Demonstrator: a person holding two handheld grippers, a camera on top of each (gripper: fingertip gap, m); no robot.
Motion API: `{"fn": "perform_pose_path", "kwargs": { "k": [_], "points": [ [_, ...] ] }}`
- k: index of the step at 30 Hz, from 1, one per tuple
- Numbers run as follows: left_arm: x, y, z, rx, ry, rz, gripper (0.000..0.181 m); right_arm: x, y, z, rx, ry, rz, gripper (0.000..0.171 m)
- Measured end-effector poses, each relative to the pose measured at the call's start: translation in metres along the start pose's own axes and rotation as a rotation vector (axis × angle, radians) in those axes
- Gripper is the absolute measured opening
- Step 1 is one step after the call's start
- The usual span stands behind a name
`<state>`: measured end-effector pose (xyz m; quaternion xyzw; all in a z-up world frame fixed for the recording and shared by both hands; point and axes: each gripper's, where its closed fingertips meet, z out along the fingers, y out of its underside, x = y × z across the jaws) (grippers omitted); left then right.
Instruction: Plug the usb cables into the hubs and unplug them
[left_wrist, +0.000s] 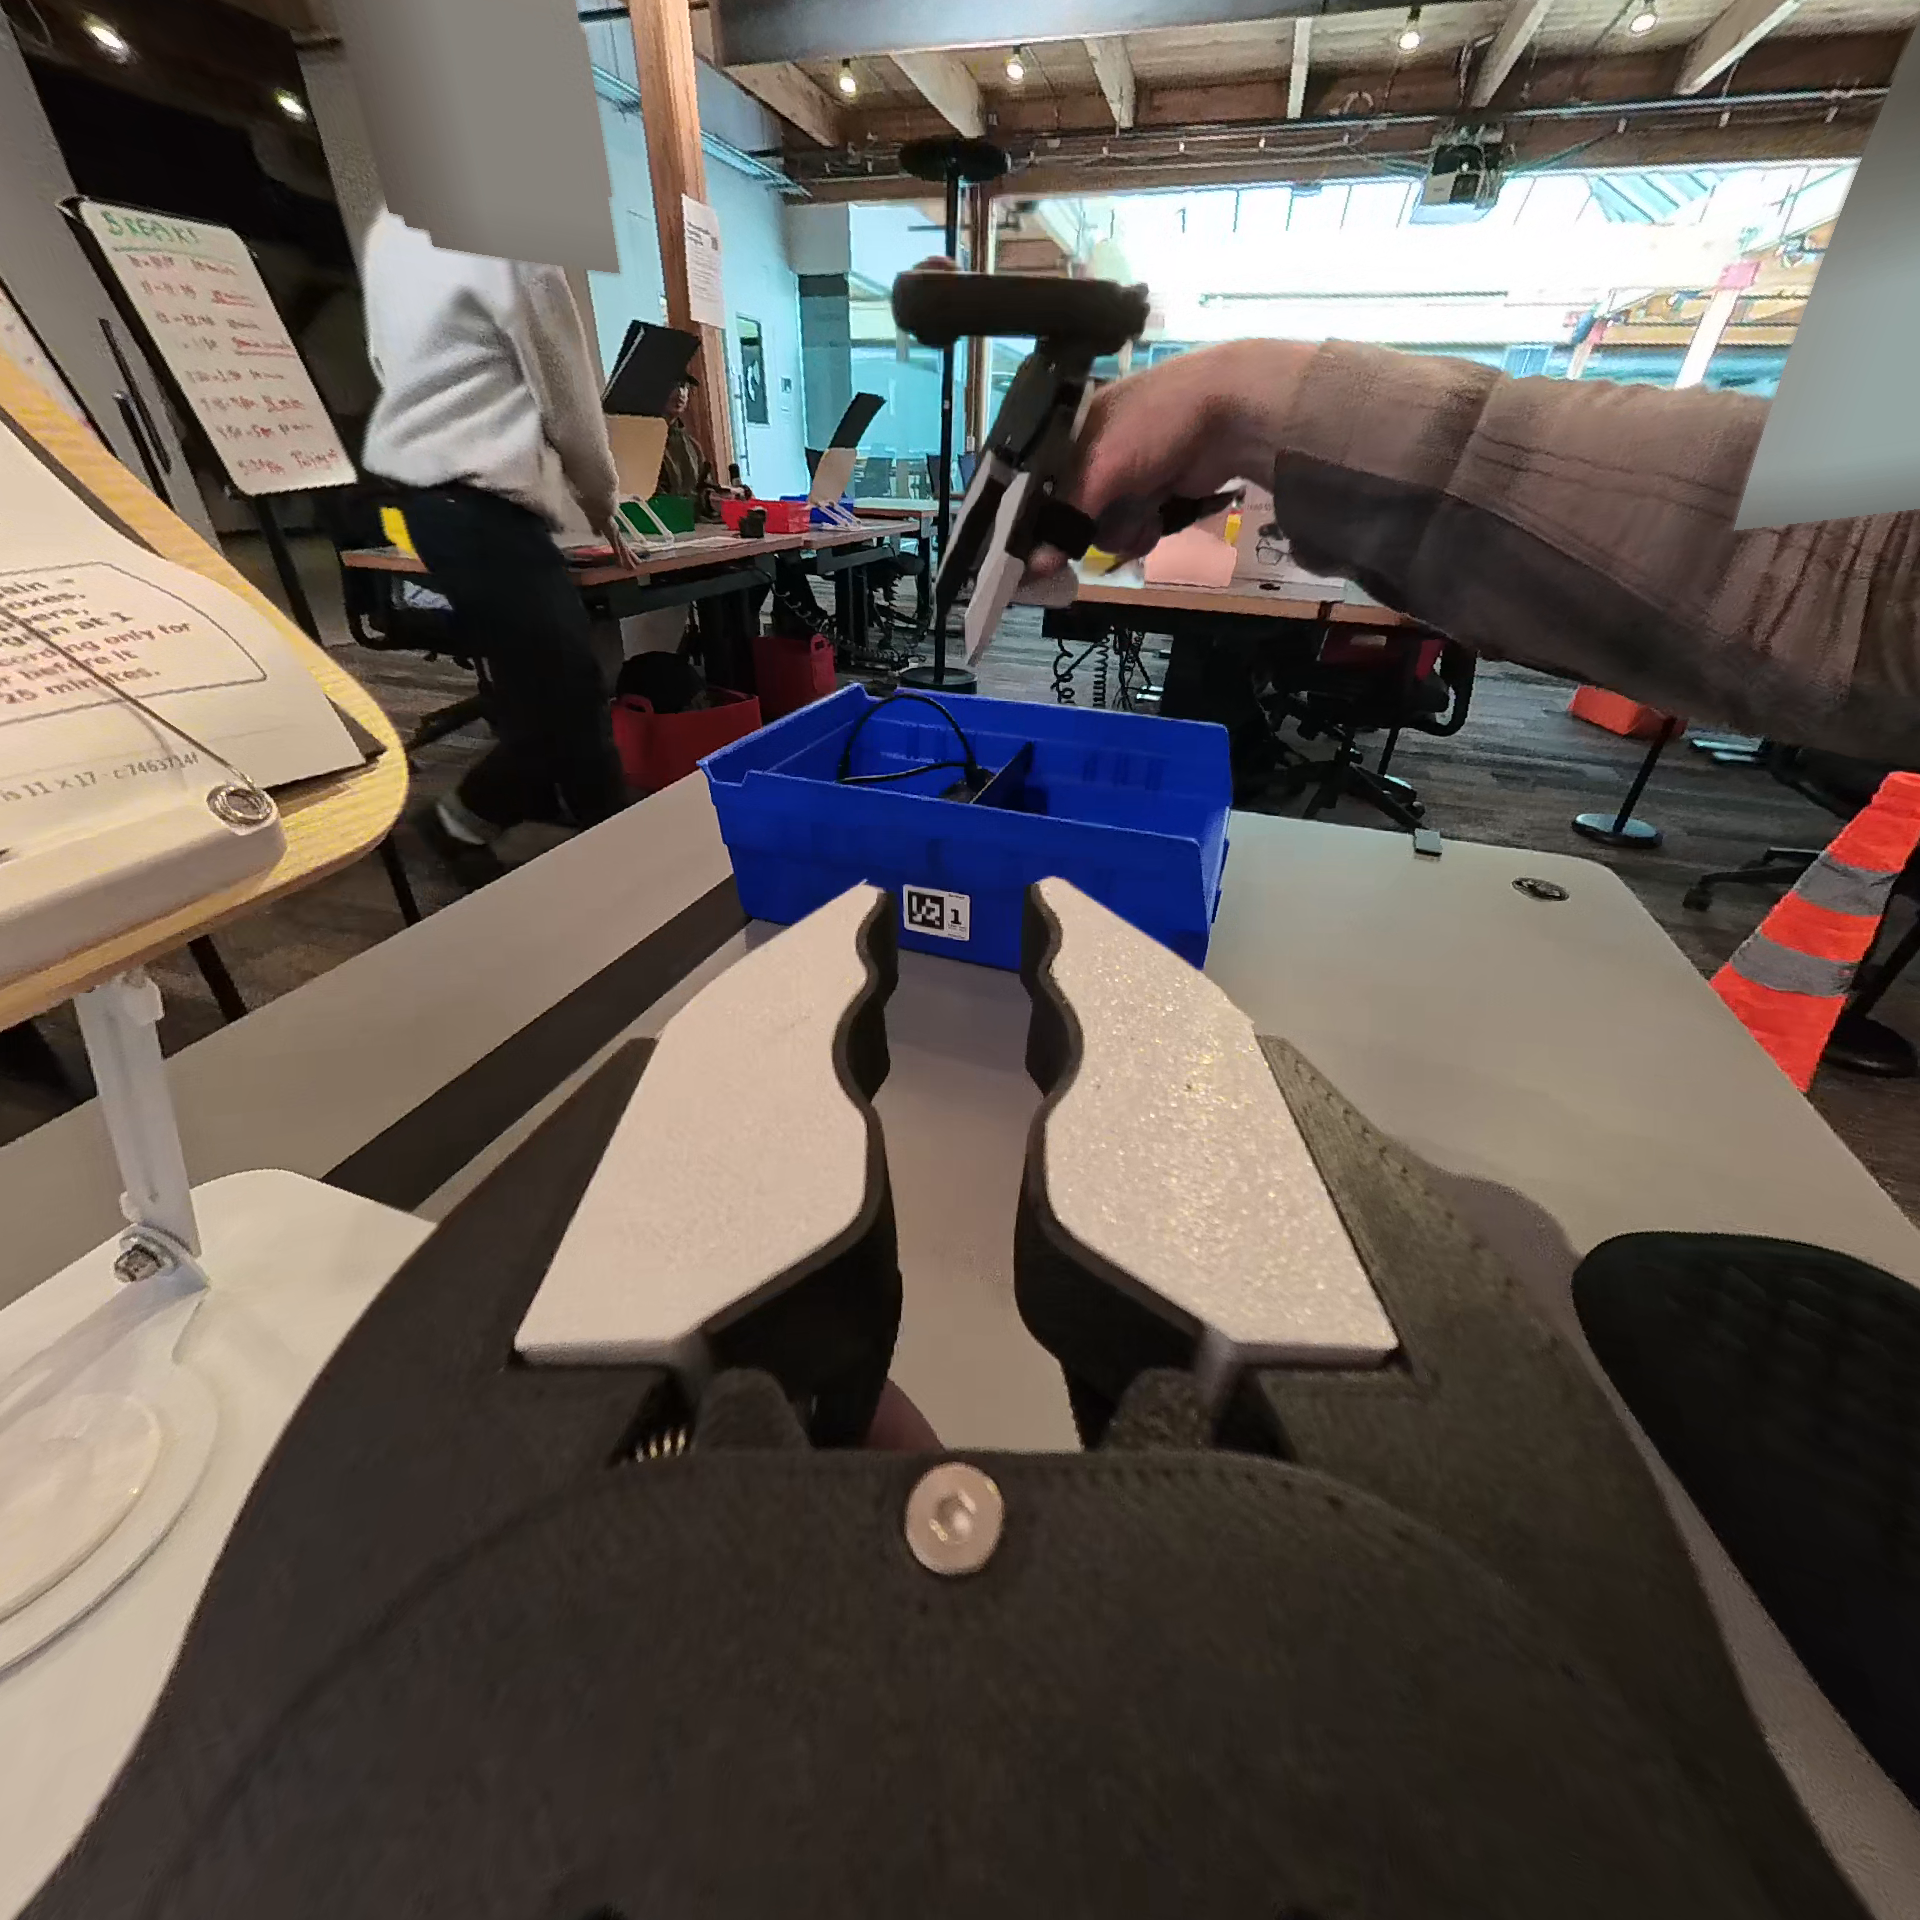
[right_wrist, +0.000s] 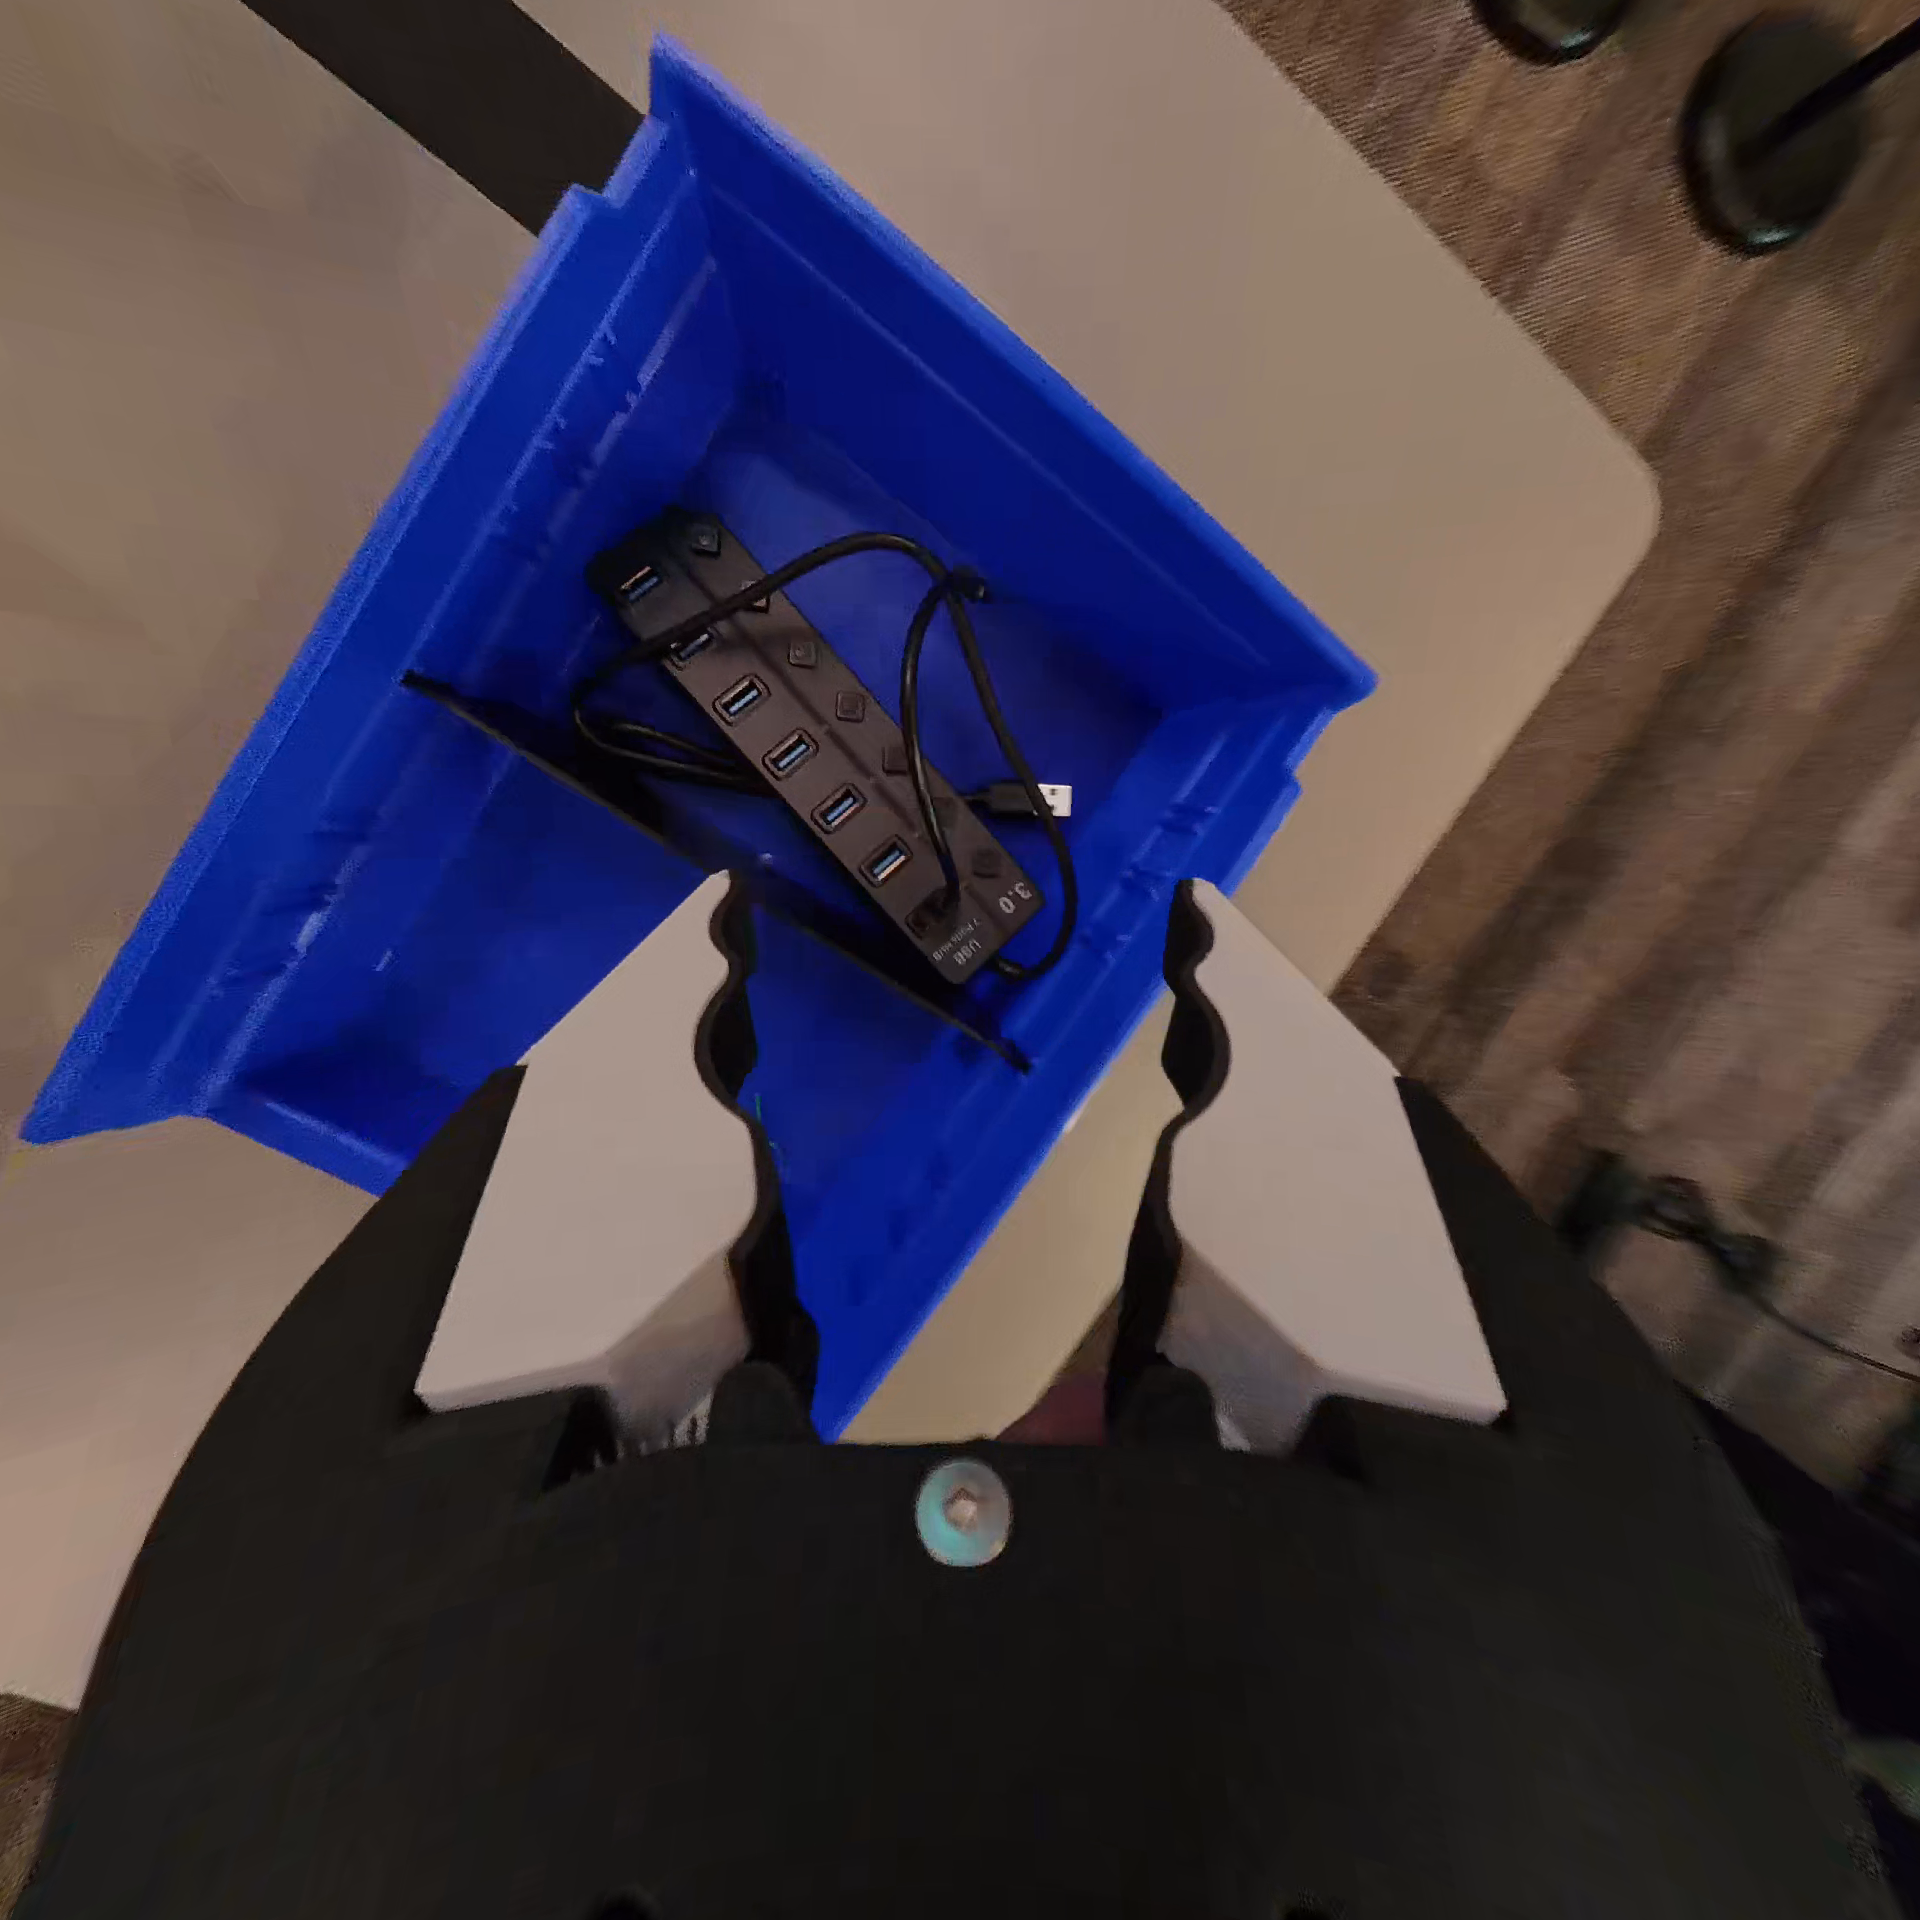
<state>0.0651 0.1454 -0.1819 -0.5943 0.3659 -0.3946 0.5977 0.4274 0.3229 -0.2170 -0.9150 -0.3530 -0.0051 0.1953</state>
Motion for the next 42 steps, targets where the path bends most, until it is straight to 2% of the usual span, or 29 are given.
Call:
{"fn": "perform_pose_path", "kwargs": {
  "k": [3, 5, 9, 12, 15, 17, 21, 23, 28, 34, 39, 42],
  "points": [
    [0.003, -0.008, -0.002, 0.014, -0.004, 0.018, 0.02, -0.008, -0.015, -0.036, 0.038, 0.146, -0.057, 0.062],
    [0.005, -0.015, -0.003, 0.026, -0.011, 0.041, 0.017, -0.03, -0.046, -0.072, 0.192, 0.193, -0.077, 0.045],
    [0.008, -0.029, -0.008, 0.056, -0.024, 0.079, 0.008, -0.13, -0.12, -0.15, 0.585, 0.147, -0.188, 0.019],
    [0.006, -0.04, -0.014, 0.071, -0.056, 0.123, 0.005, -0.212, -0.156, -0.192, 0.8, 0.151, -0.295, 0.011],
    [0.003, -0.043, -0.017, 0.019, -0.063, 0.135, 0.01, -0.287, -0.177, -0.221, 1.022, 0.026, -0.314, 0.012],
    [-0.002, -0.047, -0.021, 0.016, -0.082, 0.155, 0.015, -0.325, -0.185, -0.241, 1.203, -0.117, -0.285, 0.012],
    [-0.012, -0.06, -0.032, 0.057, -0.118, 0.17, 0.018, -0.365, -0.188, -0.258, 1.466, -0.319, -0.269, 0.011],
    [-0.018, -0.062, -0.036, 0.053, -0.137, 0.188, 0.019, -0.368, -0.189, -0.252, 1.512, -0.351, -0.249, 0.011],
    [-0.024, -0.058, -0.036, 0.053, -0.145, 0.179, 0.02, -0.369, -0.182, -0.221, 1.499, -0.4, -0.25, 0.013],
    [-0.024, -0.043, -0.028, -0.001, -0.155, 0.215, 0.021, -0.368, -0.178, -0.207, 1.455, -0.352, -0.334, 0.014],
    [-0.031, -0.068, -0.046, -0.116, -0.257, 0.379, 0.019, -0.368, -0.174, -0.199, 1.41, -0.321, -0.381, 0.015],
    [-0.046, -0.097, -0.076, -0.223, -0.3, 0.53, 0.02, -0.367, -0.173, -0.197, 1.395, -0.317, -0.381, 0.015]
  ]
}}
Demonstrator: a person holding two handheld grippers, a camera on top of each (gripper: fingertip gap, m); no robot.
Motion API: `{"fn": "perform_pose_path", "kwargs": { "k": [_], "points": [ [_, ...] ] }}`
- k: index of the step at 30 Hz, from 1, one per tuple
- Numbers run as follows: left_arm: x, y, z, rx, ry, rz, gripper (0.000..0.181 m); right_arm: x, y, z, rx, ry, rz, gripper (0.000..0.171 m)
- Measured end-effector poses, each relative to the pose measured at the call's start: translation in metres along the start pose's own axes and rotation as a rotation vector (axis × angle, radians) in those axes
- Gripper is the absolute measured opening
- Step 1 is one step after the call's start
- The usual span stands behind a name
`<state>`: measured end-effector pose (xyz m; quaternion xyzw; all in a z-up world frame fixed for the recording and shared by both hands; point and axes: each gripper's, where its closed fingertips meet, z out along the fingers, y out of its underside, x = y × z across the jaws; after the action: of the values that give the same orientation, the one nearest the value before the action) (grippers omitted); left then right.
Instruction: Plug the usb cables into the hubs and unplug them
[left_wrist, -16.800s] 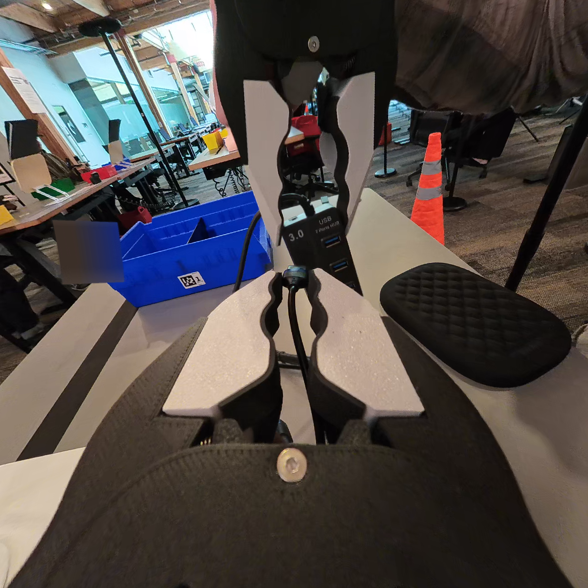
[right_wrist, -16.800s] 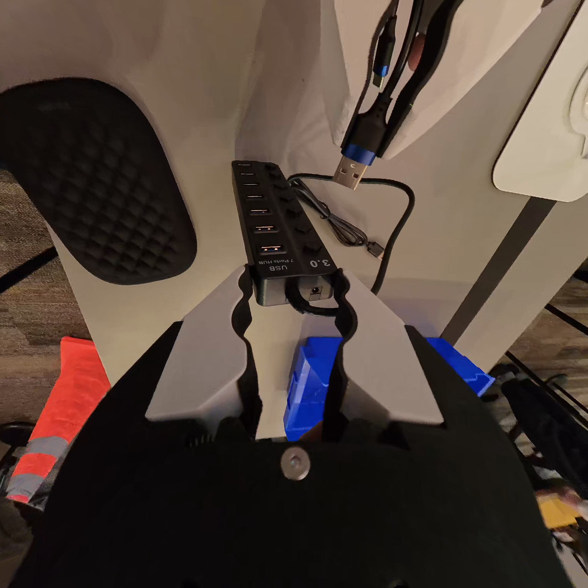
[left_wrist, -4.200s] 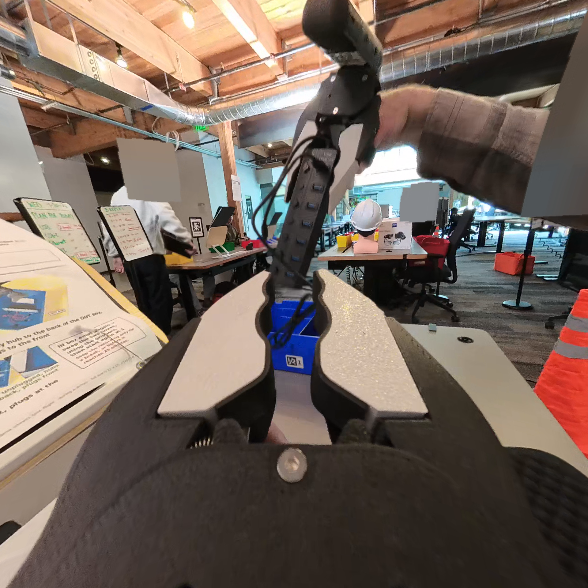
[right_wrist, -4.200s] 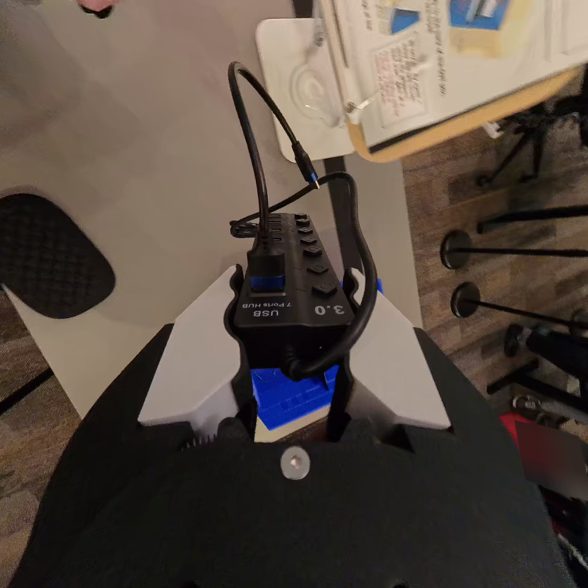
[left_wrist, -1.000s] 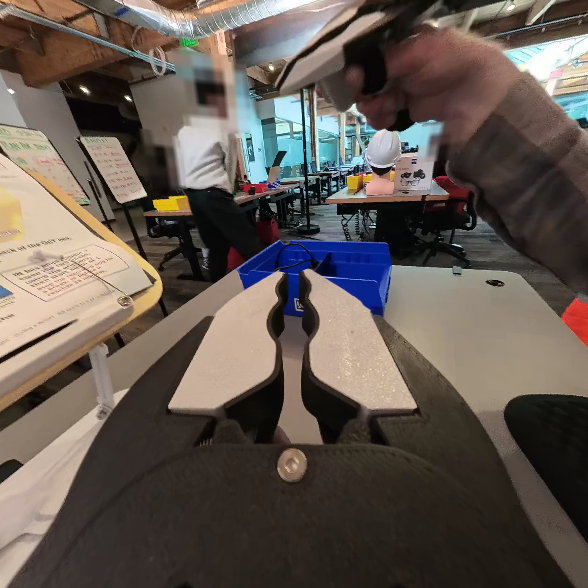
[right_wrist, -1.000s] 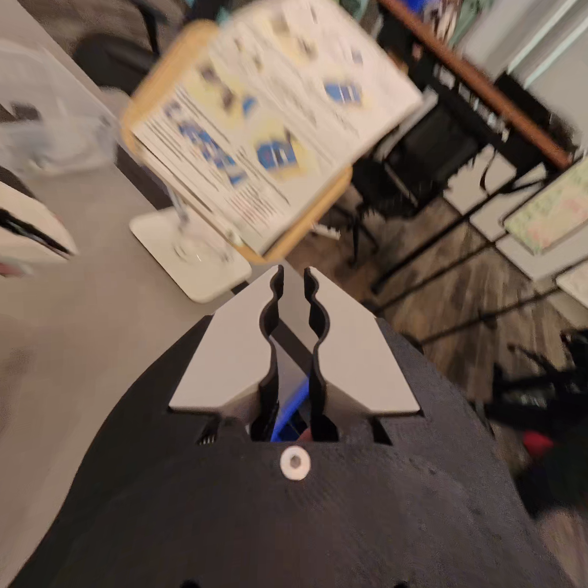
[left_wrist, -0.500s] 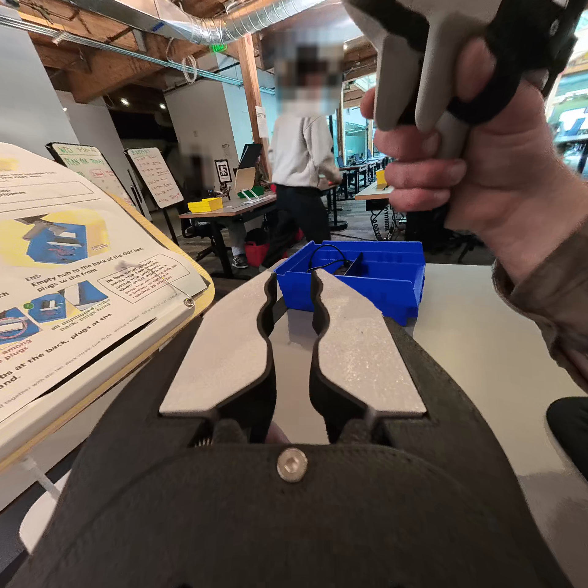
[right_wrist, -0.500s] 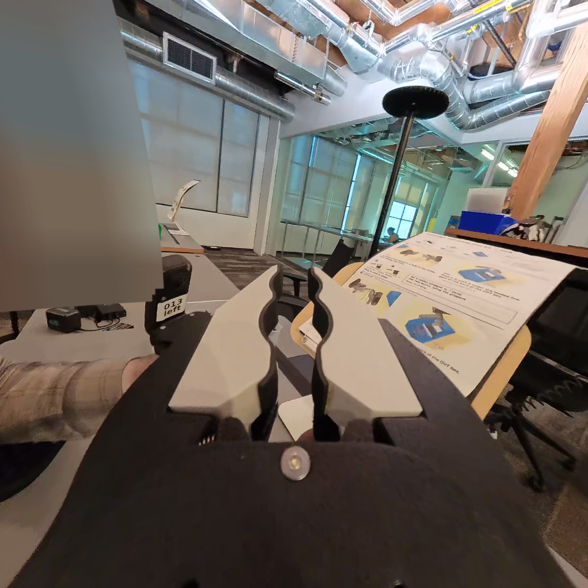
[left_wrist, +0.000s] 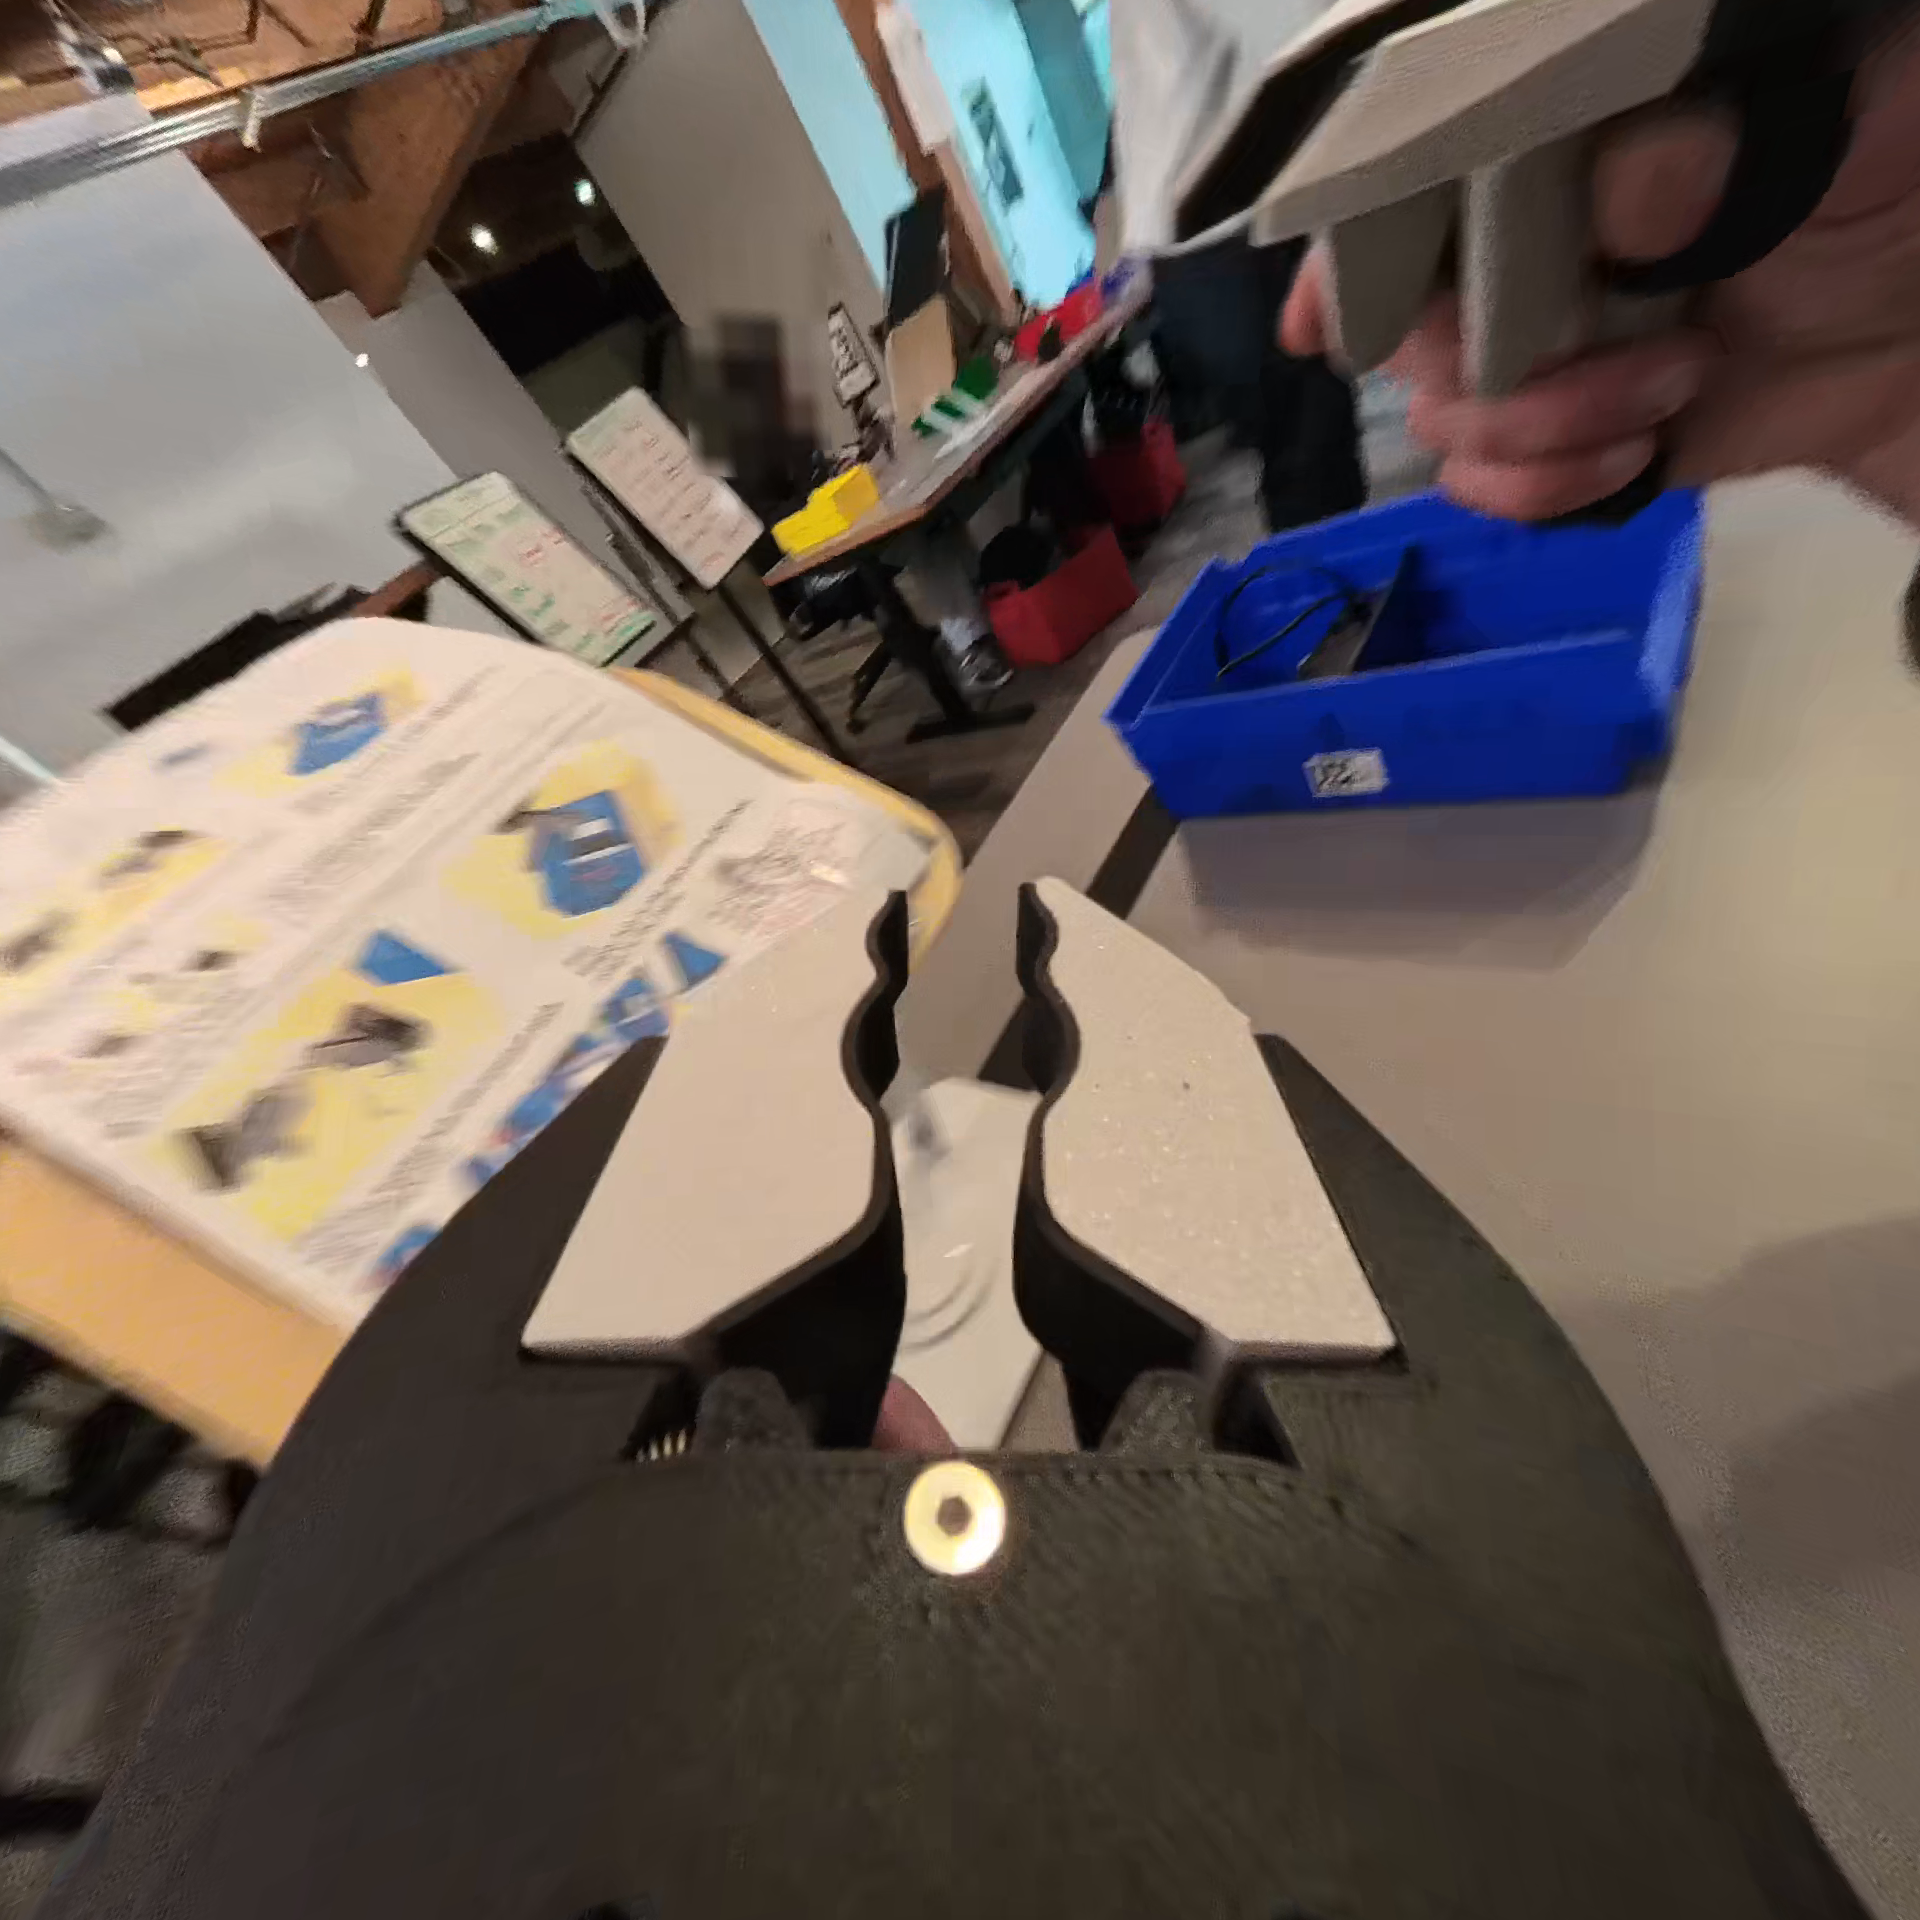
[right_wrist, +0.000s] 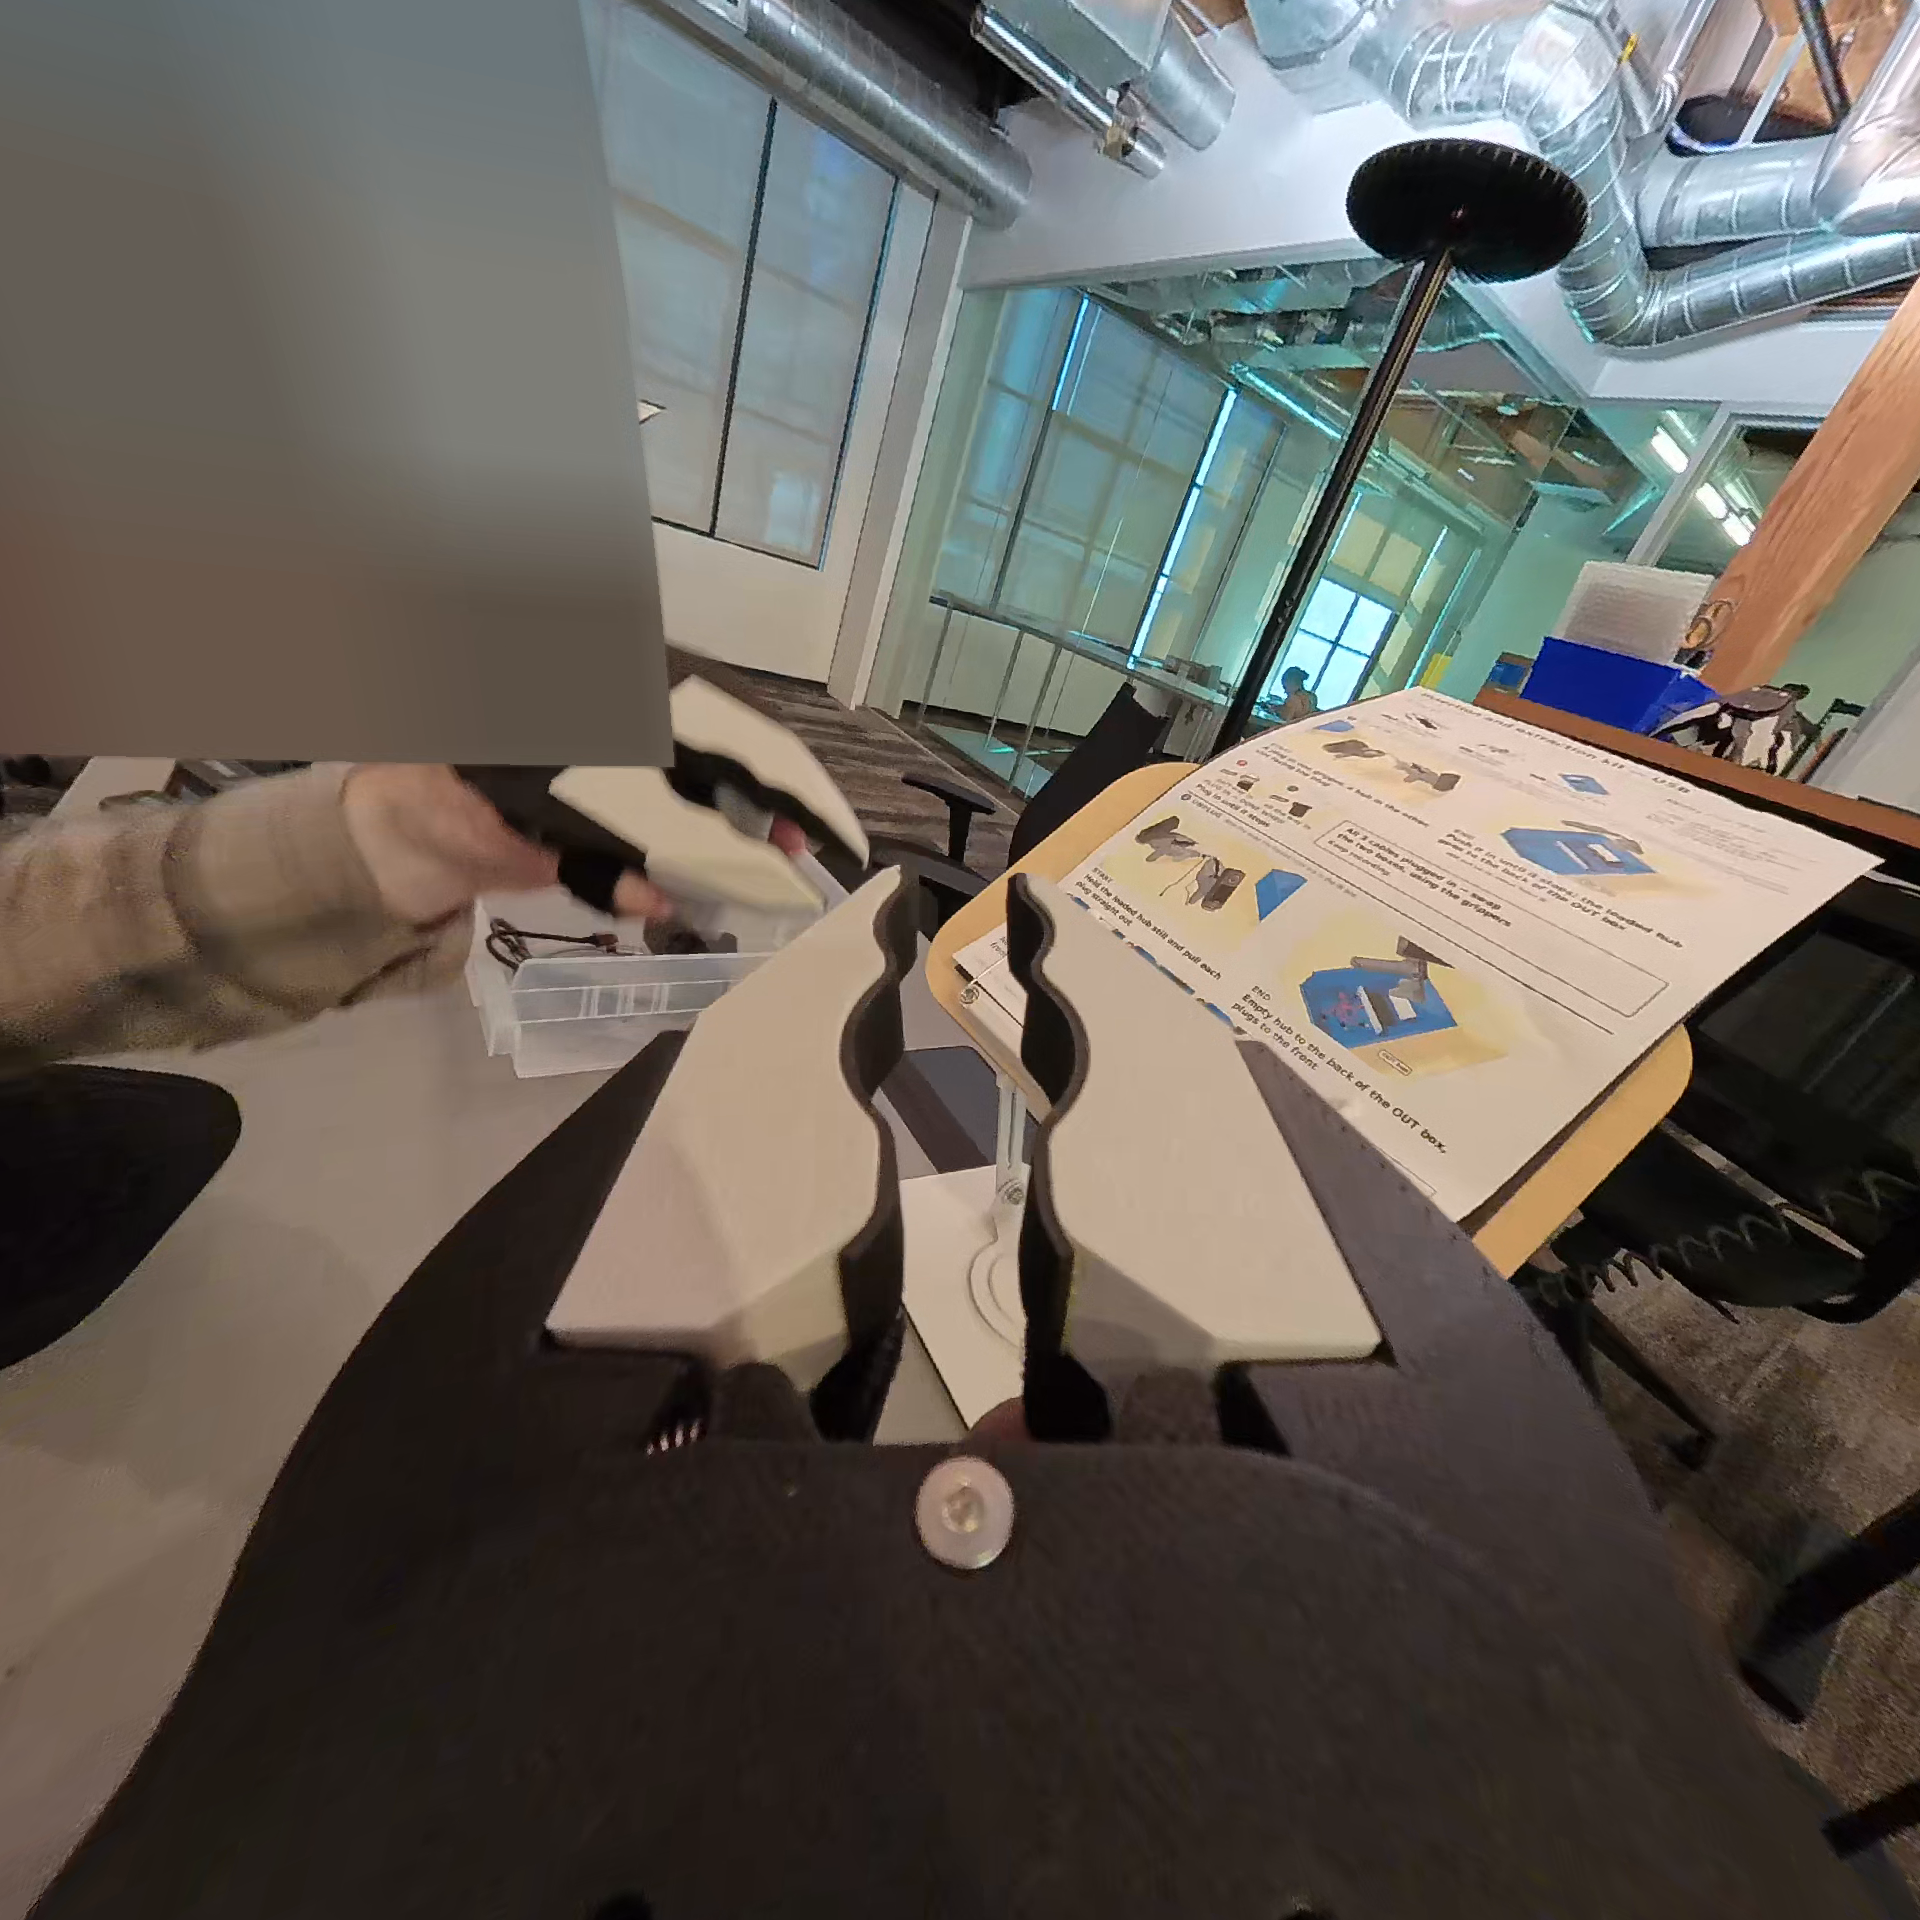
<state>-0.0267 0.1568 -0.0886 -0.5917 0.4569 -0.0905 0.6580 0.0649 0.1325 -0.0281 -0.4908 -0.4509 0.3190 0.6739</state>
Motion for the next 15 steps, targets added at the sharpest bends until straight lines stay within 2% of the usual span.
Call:
{"fn": "perform_pose_path", "kwargs": {
  "k": [2, 5, 9, 12, 15],
  "points": [
    [-0.031, 0.005, -0.023, -0.087, -0.002, 0.062, 0.024, -0.002, 0.003, 0.0, -0.008, -0.018, 0.001, 0.015],
    [-0.079, 0.042, -0.058, -0.259, -0.011, 0.199, 0.028, 0.001, 0.015, 0.001, -0.063, -0.003, -0.027, 0.016],
    [-0.124, 0.142, -0.106, -0.651, 0.121, 0.351, 0.027, 0.0, 0.023, -0.001, -0.09, -0.027, -0.036, 0.016],
    [-0.151, 0.221, -0.147, -0.942, 0.243, 0.381, 0.026, -0.005, 0.033, 0.001, -0.128, -0.056, -0.06, 0.016],
    [-0.161, 0.276, -0.169, -1.051, 0.372, 0.349, 0.024, -0.011, 0.044, 0.006, -0.167, -0.092, -0.081, 0.018]
  ]
}}
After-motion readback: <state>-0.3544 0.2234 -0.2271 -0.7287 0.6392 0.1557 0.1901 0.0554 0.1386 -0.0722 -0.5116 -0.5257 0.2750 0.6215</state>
